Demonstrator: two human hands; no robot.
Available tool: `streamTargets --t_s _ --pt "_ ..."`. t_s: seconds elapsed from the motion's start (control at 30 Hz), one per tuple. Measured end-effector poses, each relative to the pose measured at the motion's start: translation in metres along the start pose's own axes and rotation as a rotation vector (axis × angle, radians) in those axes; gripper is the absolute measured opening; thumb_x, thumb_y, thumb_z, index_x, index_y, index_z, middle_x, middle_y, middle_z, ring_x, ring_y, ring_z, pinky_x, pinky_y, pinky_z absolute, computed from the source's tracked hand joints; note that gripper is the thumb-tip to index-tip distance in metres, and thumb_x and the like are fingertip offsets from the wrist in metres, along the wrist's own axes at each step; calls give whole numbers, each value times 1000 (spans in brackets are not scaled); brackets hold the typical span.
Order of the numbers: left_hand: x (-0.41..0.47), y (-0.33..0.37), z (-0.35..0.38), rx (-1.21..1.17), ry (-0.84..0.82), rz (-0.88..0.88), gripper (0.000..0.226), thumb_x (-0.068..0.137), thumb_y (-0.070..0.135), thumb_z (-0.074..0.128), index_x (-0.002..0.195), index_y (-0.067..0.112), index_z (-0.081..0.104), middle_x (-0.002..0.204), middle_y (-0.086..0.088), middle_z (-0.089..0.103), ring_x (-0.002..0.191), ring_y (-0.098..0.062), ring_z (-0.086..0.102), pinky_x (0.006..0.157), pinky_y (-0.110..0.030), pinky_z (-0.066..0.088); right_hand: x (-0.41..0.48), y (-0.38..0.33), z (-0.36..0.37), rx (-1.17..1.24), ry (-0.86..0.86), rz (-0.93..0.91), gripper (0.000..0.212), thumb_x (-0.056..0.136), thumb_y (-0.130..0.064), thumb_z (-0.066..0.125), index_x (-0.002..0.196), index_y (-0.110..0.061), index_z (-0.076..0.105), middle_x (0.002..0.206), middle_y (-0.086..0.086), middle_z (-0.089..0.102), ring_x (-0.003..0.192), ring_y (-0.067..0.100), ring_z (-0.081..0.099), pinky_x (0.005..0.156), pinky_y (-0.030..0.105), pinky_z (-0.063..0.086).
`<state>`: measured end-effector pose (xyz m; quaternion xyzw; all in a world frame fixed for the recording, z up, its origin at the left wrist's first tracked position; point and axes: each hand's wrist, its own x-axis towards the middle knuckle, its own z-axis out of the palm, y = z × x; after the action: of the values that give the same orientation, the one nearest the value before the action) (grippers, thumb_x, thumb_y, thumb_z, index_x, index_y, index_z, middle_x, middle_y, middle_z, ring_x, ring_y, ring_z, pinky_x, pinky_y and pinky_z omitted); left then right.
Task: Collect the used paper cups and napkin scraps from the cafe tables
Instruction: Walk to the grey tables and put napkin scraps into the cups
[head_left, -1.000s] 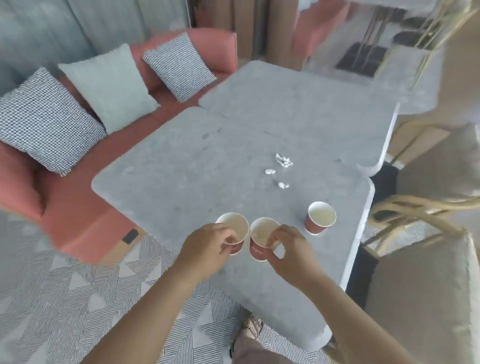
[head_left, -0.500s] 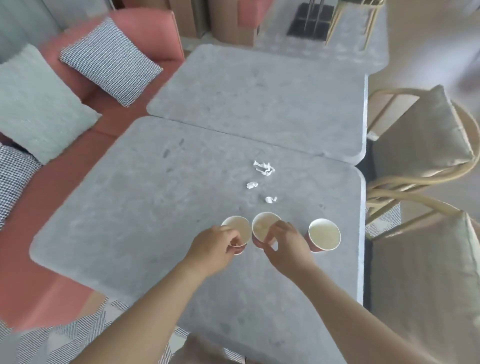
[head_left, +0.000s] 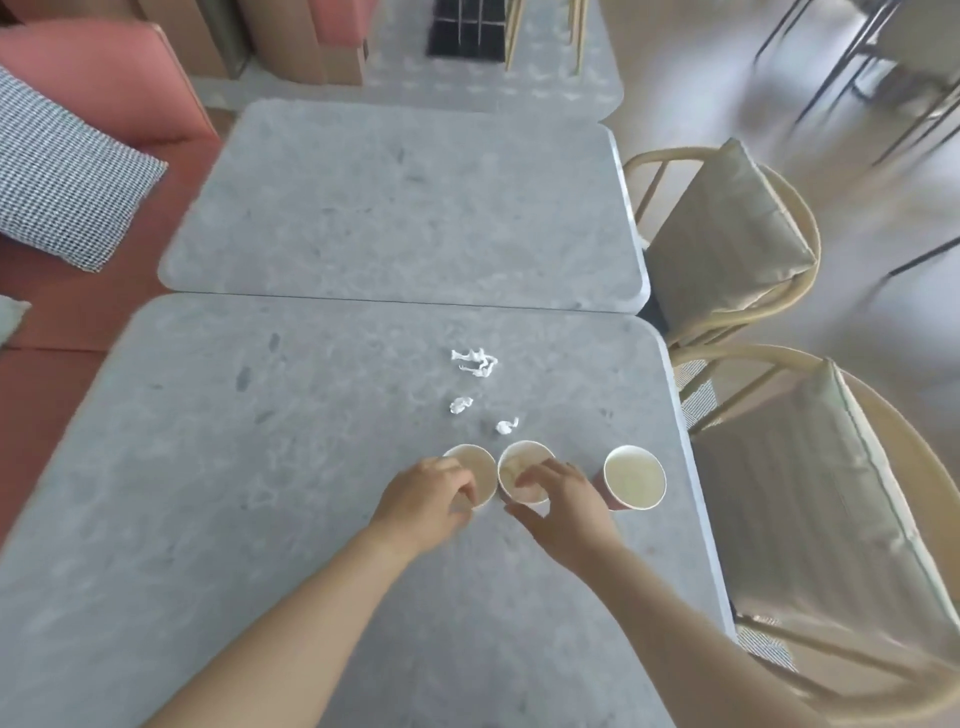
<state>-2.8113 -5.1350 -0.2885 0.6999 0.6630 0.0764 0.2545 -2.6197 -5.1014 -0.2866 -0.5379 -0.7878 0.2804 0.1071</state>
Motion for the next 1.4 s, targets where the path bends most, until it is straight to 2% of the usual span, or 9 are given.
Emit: streamTargets --t_s 0.1,0.37,0.57,0.73,0.9,1.1,1.2,1.3,1.4 --pt "9 -4 -11 -45 83 17 15 77 32 66 89 24 63 97 7 63 94 -17 55 69 -26 37 11 -4 -5 25 77 20 20 80 -33 65 98 -24 62 102 -9 62 95 15 52 65 28 37" --pt "48 -19 -39 -129 163 -27 9 82 33 63 86 26 64 94 10 63 93 -13 56 74 -28 45 64 -15 -14 44 53 -9 15 83 -29 63 98 -25 63 103 -8 61 100 12 51 70 32 46" --pt "82 -35 -35 -114 101 -83 11 84 32 61 93 26 62 96 8 63 95 -15 56 74 -29 46 113 -2 -8 -13 -71 5 19 83 -28 64 102 -25 63 104 -7 60 102 14 51 72 28 44" --pt "111 -44 -22 -111 43 -132 21 86 26 57 106 26 59 112 4 56 103 -19 55 78 -32 47 145 14 6 -92 -250 56 25 79 -26 70 103 -28 64 108 -3 58 102 17 54 78 30 47" --pt "133 -50 -4 -106 -51 -157 30 86 17 55 113 29 56 123 4 45 108 -18 51 79 -31 45 162 28 20 -58 -347 49 30 73 -20 76 101 -26 67 103 -3 59 93 15 57 74 20 38" --pt "143 -54 10 -126 -106 -137 27 85 9 54 104 26 62 108 3 52 97 -17 57 75 -28 44 172 36 27 -46 -406 31 18 76 -8 66 88 -21 70 87 -5 56 82 15 60 70 19 43" --pt "148 -54 6 -170 -43 -106 28 84 7 53 105 22 63 107 0 56 95 -19 58 76 -27 44 179 36 27 12 -335 17 20 75 -3 60 83 -19 71 82 -5 59 71 10 56 66 16 41" --pt "157 -57 -4 -214 124 -110 29 83 9 55 109 21 61 108 -1 59 91 -22 59 75 -30 46 188 31 26 123 -144 0 21 73 0 60 78 -17 70 77 -4 58 65 10 55 67 22 48" --pt "170 -62 -11 -241 197 -117 34 83 9 57 115 19 55 109 0 58 92 -19 60 76 -28 46 200 25 27 203 -28 -1 22 74 0 62 82 -18 69 81 -8 58 69 9 56 69 23 51"
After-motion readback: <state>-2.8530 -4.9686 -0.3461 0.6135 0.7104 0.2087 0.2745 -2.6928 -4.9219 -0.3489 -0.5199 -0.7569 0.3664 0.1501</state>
